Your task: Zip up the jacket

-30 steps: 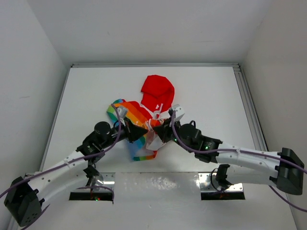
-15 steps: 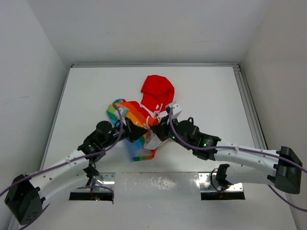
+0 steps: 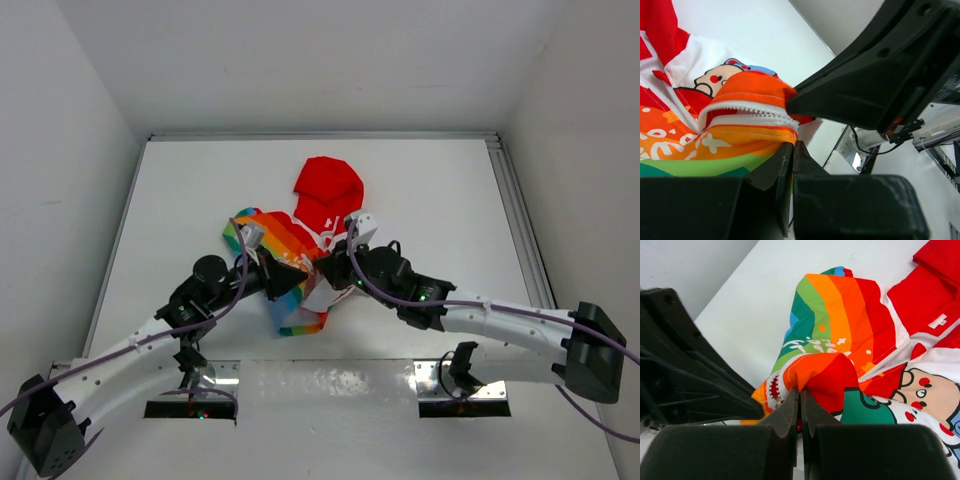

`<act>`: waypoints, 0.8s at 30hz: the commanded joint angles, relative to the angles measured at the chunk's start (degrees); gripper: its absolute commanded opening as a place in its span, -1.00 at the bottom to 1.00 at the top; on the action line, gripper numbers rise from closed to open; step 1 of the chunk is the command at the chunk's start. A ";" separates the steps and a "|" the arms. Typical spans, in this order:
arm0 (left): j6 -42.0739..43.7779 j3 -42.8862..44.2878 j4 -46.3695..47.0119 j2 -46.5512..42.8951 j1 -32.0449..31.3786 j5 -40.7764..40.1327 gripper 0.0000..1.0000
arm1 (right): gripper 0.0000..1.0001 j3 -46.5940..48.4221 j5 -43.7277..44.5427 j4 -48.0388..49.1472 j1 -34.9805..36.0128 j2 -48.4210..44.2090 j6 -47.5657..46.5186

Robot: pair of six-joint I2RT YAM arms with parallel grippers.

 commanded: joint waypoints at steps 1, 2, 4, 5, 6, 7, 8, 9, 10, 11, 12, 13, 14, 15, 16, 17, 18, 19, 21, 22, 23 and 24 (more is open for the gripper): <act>-0.32 1.79 0.94 0.97 -0.73 1.21 -1.00 | -1.00 0.42 -2.18 4.18 -0.26 -3.86 1.03; -0.50 1.53 0.76 1.41 -0.73 0.77 -1.00 | -1.00 0.51 -2.62 3.65 -0.26 -4.82 1.29; -0.32 1.61 0.15 2.11 -0.73 -0.72 -1.00 | -1.00 0.78 -4.19 3.21 -0.26 -5.53 1.82; -0.15 2.14 -1.07 3.16 -0.73 -1.16 -1.00 | -1.00 1.04 -4.99 3.12 -0.35 -5.62 2.17; 0.03 2.31 -1.43 3.69 -0.73 -1.95 -1.00 | -1.00 1.30 -5.52 2.68 -0.26 -5.53 2.43; 0.03 2.32 -1.52 4.22 -0.73 -2.13 -1.00 | -1.00 1.83 -5.78 2.50 -0.35 -5.27 2.43; -0.15 2.23 -1.18 5.01 -0.73 -2.31 -1.00 | -1.00 2.18 -5.96 2.15 -0.26 -5.01 2.35; -0.32 2.23 -1.00 5.54 -0.73 -1.96 -1.00 | -1.00 2.71 -5.88 1.63 -0.26 -4.05 2.00; -0.32 2.49 -0.82 5.98 -0.73 -1.70 -1.00 | -1.00 3.93 -5.53 1.01 -0.26 -3.43 1.82; -0.15 3.10 -0.91 6.59 -0.73 -1.17 -1.00 | -1.00 4.46 -4.13 0.49 -0.26 -2.64 1.04; -0.15 3.37 -0.91 6.77 -0.73 -1.08 -1.00 | -1.00 4.99 -3.59 0.31 -0.26 -1.68 0.68; 0.03 3.46 -0.91 6.60 -0.73 -0.90 -1.00 | -1.00 5.95 -3.15 0.04 -0.52 0.07 0.42; 0.03 3.55 -0.47 6.07 -0.81 -0.38 -1.00 | -1.00 6.22 -2.37 0.13 -0.61 0.79 0.07; 0.03 3.63 -0.29 5.72 -0.73 -0.03 -1.00 | -1.00 6.40 -1.66 0.13 -0.61 1.40 -0.37; -0.06 3.72 -0.29 5.11 -0.81 0.24 -1.00 | -1.00 6.49 -0.96 0.30 -0.70 2.11 -0.64; 0.29 4.33 -1.08 4.67 -0.81 0.41 -1.00 | -1.00 6.40 0.44 0.39 -0.79 2.20 -1.08; 0.38 4.51 -1.43 4.14 -0.81 1.03 -1.00 | -1.00 6.32 1.15 0.39 -0.88 2.20 -1.25; 0.29 4.34 -1.44 2.92 -0.81 1.47 -1.00 | -1.00 5.88 1.77 0.48 -1.14 2.20 -1.52; -0.58 3.72 -0.65 1.59 -0.81 2.43 -1.00 | -1.00 4.91 2.73 0.39 -1.32 1.68 -1.52; -0.76 4.07 -0.82 0.63 -0.81 2.79 -1.00 | -1.00 4.65 2.91 0.39 -1.32 1.50 -1.43; -0.68 4.51 -1.25 0.27 -0.81 3.14 -1.00 | -1.00 4.38 3.00 0.13 -1.23 1.24 -1.08; -0.59 4.77 -1.69 -0.25 -0.81 3.23 -1.00 | -1.00 3.86 3.09 -0.04 -1.23 1.23 -0.82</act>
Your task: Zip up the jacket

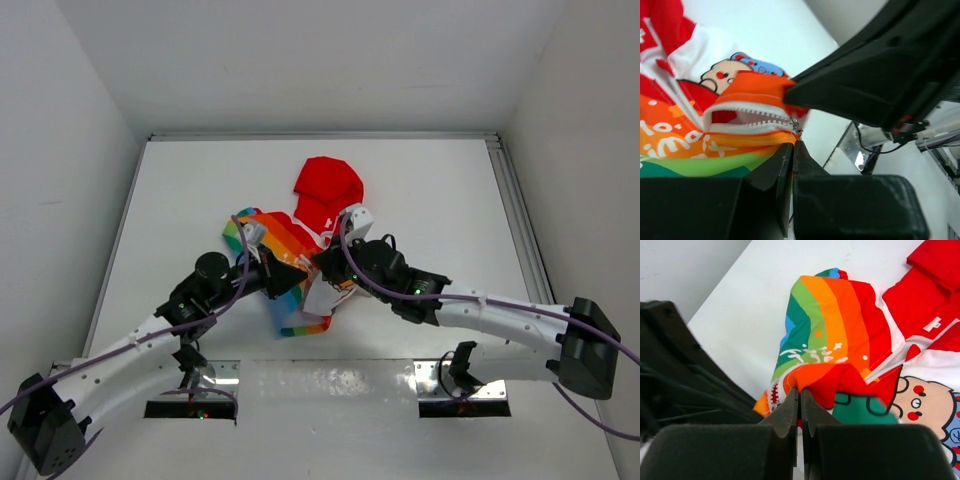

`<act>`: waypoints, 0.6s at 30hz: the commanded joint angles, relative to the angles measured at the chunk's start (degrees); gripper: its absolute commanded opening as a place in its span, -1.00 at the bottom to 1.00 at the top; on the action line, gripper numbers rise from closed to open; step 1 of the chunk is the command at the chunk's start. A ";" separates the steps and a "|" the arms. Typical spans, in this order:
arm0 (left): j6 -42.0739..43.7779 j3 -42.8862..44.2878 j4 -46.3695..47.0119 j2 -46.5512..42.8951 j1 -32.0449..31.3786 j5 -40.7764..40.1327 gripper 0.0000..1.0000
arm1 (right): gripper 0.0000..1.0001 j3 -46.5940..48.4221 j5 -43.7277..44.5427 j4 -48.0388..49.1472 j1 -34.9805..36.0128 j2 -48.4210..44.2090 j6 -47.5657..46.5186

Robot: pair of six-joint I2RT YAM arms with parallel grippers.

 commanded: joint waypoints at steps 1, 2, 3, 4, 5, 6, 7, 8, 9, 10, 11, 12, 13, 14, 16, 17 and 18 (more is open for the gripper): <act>-0.52 3.36 1.93 -2.90 -0.79 4.58 -1.00 | -1.00 -0.08 2.76 3.06 -0.44 -0.91 -0.19; -0.87 3.10 2.37 -3.17 -0.79 5.37 -1.00 | -1.00 -0.52 2.68 3.23 -0.44 -1.08 0.08; -1.05 3.01 2.55 -2.91 -0.79 5.46 -1.00 | -1.00 -0.96 2.33 3.32 -0.44 -1.26 0.34; -1.22 2.92 2.63 -2.65 -0.79 5.73 -1.00 | -1.00 -0.96 2.24 3.50 -0.44 -1.26 0.52; -1.31 2.83 2.55 -2.30 -0.79 6.34 -1.00 | -1.00 -0.87 2.23 3.50 -0.44 -1.52 0.43; -1.49 2.66 2.72 -2.21 -0.79 6.69 -1.00 | -1.00 -0.61 1.97 3.59 -0.44 -1.70 0.35; -1.92 1.78 3.51 -2.38 -0.79 6.78 -1.00 | -1.00 -0.44 1.10 3.50 -0.44 -1.96 0.35; -2.02 1.25 3.69 -2.64 -0.79 6.09 -1.00 | -1.00 -0.43 0.57 3.59 -0.44 -2.83 0.43; -2.10 1.07 3.52 -2.73 -0.79 5.56 -1.00 | -1.00 -0.52 -0.04 3.50 -0.53 -3.36 0.78; -1.93 0.90 2.99 -2.56 -0.79 4.94 -1.00 | -1.00 -0.52 -0.75 3.59 -0.44 -3.89 1.05; -1.84 0.81 2.81 -2.38 -0.79 4.85 -1.00 | -1.00 -0.43 -1.10 3.33 -0.44 -4.33 1.05; -1.84 0.55 2.81 -2.12 -0.79 4.76 -1.00 | -1.00 0.00 -1.63 3.15 -0.44 -5.03 1.05; -2.10 -0.50 3.85 -1.59 -0.79 4.67 -1.00 | -1.00 0.27 -2.15 2.71 -0.44 -5.21 1.05; -2.63 -0.86 4.47 -1.33 -0.79 4.76 -1.00 | -1.00 0.62 -2.86 2.01 -0.53 -5.39 1.05; -2.72 -0.78 5.10 0.34 -0.79 4.76 -1.00 | -1.00 1.58 -3.39 1.57 -0.44 -4.69 1.49; -2.46 -0.60 4.92 0.95 -0.79 4.76 -1.00 | -1.00 2.11 -3.39 1.13 -0.44 -4.16 1.31; -2.37 -0.69 4.92 1.66 -0.79 4.76 -1.00 | -1.00 3.16 -3.39 0.95 -0.44 -3.12 1.14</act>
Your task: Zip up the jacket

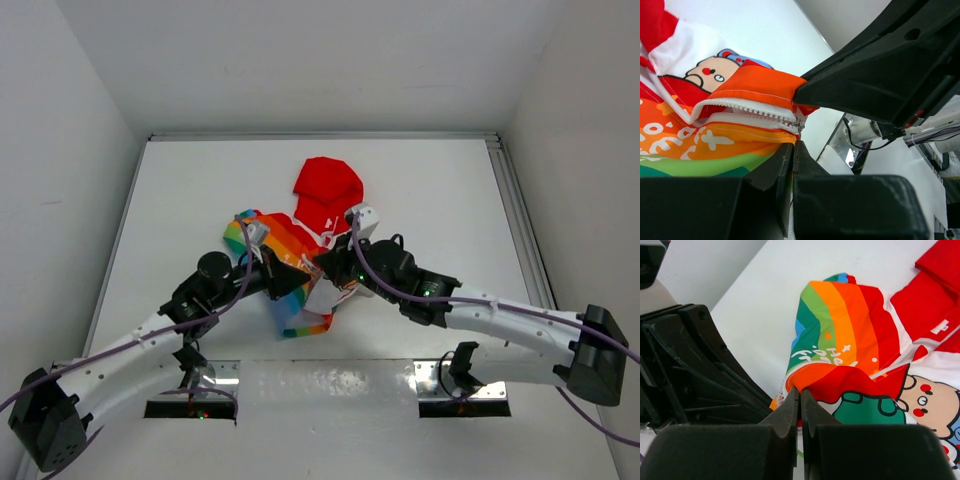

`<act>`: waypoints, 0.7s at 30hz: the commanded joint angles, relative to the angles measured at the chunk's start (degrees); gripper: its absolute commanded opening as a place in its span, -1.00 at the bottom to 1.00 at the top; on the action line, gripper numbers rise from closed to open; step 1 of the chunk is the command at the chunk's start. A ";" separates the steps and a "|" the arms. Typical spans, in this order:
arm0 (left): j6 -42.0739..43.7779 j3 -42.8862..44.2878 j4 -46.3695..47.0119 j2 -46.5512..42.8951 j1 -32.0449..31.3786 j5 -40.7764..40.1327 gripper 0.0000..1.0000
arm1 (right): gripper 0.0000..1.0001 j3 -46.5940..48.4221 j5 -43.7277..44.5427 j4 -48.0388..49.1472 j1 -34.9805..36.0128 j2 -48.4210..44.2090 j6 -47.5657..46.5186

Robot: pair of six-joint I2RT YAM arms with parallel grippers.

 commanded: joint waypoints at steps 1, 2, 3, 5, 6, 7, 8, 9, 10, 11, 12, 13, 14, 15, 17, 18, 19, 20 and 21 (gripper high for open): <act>-0.75 -0.51 2.43 1.90 -0.79 1.62 -1.00 | -1.00 4.19 -1.36 1.91 -0.42 1.40 0.16; -0.75 -0.51 2.52 1.99 -0.79 1.61 -1.00 | -1.00 5.50 -0.84 1.74 -0.33 1.92 -0.20; -0.75 -0.25 2.26 2.25 -0.79 1.70 -1.00 | -1.00 6.13 -0.13 1.30 -0.42 3.49 -0.90; -0.40 0.36 1.47 1.82 -0.79 1.79 -1.00 | -1.00 7.79 0.14 0.77 -0.94 4.91 -1.08; -0.31 0.63 0.85 1.38 -0.79 1.70 -1.00 | -1.00 8.06 0.05 0.86 -1.04 5.61 -1.17; -0.05 0.80 0.76 0.94 -0.79 1.70 -1.00 | -1.00 8.24 0.14 1.12 -1.12 6.49 -1.25; 0.13 1.24 0.50 0.42 -0.79 1.87 -1.00 | -1.00 8.07 0.83 1.21 -1.21 6.67 -1.26; 0.48 2.64 -0.55 0.06 -0.79 2.22 -1.00 | -1.00 7.89 1.19 1.64 -1.21 6.85 -1.08; 0.65 3.17 -0.91 -0.20 -0.79 2.84 -1.00 | -1.00 7.63 1.54 1.73 -1.30 6.94 -0.99; 0.83 3.53 -1.26 -1.25 -0.88 2.84 -1.00 | -1.00 7.19 1.63 1.73 -1.30 6.76 -0.82; 0.92 2.92 -1.70 -1.78 -0.79 2.32 -1.00 | -1.00 7.10 0.85 1.56 -1.39 6.41 -0.38; 0.92 2.31 -1.70 -2.13 -0.79 0.92 -1.00 | -1.00 6.84 0.23 1.56 -1.30 5.80 0.06; 0.66 1.60 -1.53 -1.62 -0.79 0.74 -1.00 | -1.00 6.58 -0.21 1.39 -1.30 4.32 0.32; 0.57 0.99 -1.18 -1.00 -0.79 0.82 -1.00 | -1.00 6.66 -0.74 0.60 -1.39 3.61 0.76; 0.39 -0.24 0.74 1.28 -0.79 1.96 -1.00 | -1.00 7.53 -1.44 -0.28 -1.30 2.46 1.03; -0.31 -0.94 1.72 1.64 -0.79 2.14 -1.00 | -1.00 8.06 -2.75 -1.16 -1.30 2.54 1.38; -0.75 -1.47 2.86 2.25 -0.79 2.31 -1.00 | -1.00 9.28 -3.37 -1.60 -1.30 2.89 1.64; -0.84 -1.48 3.83 2.69 -0.79 2.66 -1.00 | -1.00 10.08 -3.64 -2.82 -1.30 4.29 1.73; -0.75 -1.04 3.92 3.39 -0.79 3.19 -1.00 | -1.00 11.48 -2.86 -3.36 -1.39 5.26 1.65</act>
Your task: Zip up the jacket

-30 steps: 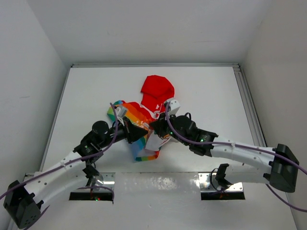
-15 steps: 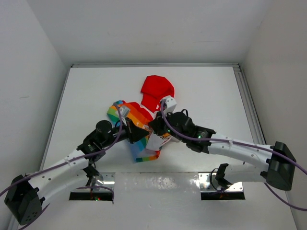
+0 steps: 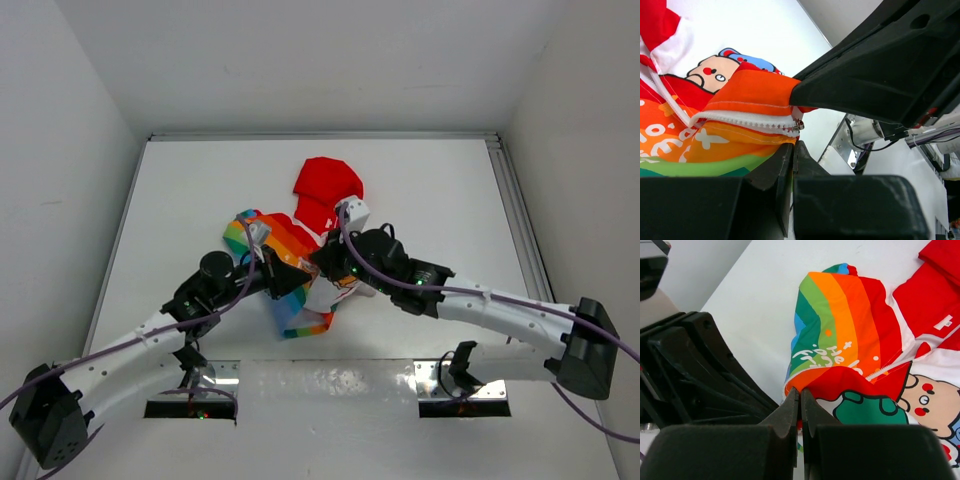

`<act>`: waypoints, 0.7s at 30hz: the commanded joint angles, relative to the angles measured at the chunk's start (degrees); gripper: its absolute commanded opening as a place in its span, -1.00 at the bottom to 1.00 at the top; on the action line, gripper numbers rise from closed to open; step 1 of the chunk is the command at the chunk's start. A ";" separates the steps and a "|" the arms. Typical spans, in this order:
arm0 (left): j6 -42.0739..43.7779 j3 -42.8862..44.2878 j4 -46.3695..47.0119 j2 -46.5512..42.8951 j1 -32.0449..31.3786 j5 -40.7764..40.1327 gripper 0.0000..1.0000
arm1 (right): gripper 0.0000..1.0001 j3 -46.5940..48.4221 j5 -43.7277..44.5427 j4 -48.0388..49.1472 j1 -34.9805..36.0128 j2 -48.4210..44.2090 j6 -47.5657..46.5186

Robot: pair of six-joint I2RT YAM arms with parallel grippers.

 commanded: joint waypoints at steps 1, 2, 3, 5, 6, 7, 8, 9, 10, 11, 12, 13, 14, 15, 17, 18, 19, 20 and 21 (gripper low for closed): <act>-0.75 -0.89 3.18 1.65 -0.79 3.72 -1.00 | -1.00 6.25 -0.01 2.02 -0.30 2.05 1.16; -1.10 -1.15 3.44 1.48 -0.79 3.81 -1.00 | -1.00 6.77 0.60 1.58 -0.38 4.15 0.90; -1.36 -1.50 3.62 1.21 -0.79 3.98 -1.00 | -1.00 7.30 0.96 1.31 -0.64 5.47 1.07; -1.63 -1.86 2.84 0.34 -0.79 4.07 -1.00 | -1.00 8.45 0.87 0.61 -1.43 8.29 1.95; -1.46 -1.68 2.05 0.16 -0.79 4.16 -1.00 | -1.00 8.97 1.05 0.35 -1.61 9.08 2.30; -1.46 -1.68 0.91 -0.28 -0.79 4.33 -1.00 | -1.00 9.15 0.79 0.08 -2.05 9.70 2.74; -1.45 -1.94 0.64 -0.54 -0.79 4.42 -1.00 | -1.00 9.33 0.35 -0.36 -2.05 10.14 3.18; -1.54 -2.29 0.46 -0.81 -0.79 4.51 -1.00 | -1.00 9.15 0.08 -0.45 -2.05 10.06 3.36; -1.72 -2.82 -0.15 -1.16 -0.79 4.51 -1.00 | -1.00 9.07 -0.27 -0.54 -2.05 9.88 3.71; -1.72 -2.82 -0.68 -1.07 -0.79 4.60 -1.00 | -1.00 9.15 -0.27 -1.49 -2.05 9.53 3.89; -1.72 -2.82 -1.29 -0.99 -0.79 4.69 -1.00 | -1.00 9.33 -0.36 -2.02 -2.05 8.75 3.89; -1.54 -3.08 -2.34 -0.81 -0.79 4.69 -1.00 | -1.00 9.24 -0.88 -2.38 -2.05 8.39 3.98; -1.54 -3.43 -2.70 -0.81 -0.79 4.34 -1.00 | -1.00 9.07 -1.15 -3.25 -2.05 7.87 3.98; -1.72 -3.96 -2.71 -0.90 -0.79 4.08 -1.00 | -1.00 8.28 -1.24 -3.70 -2.05 6.64 4.06; -2.24 -5.28 -2.36 -0.81 -0.79 3.98 -1.00 | -1.00 6.96 -0.54 -4.40 -2.05 4.79 4.68; -2.16 -5.37 -2.36 -0.29 -0.79 4.25 -1.00 | -1.00 5.39 0.08 -4.40 -2.05 3.04 4.85; -2.25 -5.54 -2.09 -0.20 -0.79 4.60 -1.00 | -1.00 4.59 0.69 -4.40 -2.05 2.33 5.03; -2.51 -5.81 -1.66 -0.11 -0.79 5.03 -1.00 | -1.00 4.32 1.31 -6.75 -2.14 1.98 5.03; -2.68 -6.42 -0.61 -0.19 -0.79 5.21 -1.00 | -1.00 4.14 1.31 -7.65 -2.05 1.54 4.94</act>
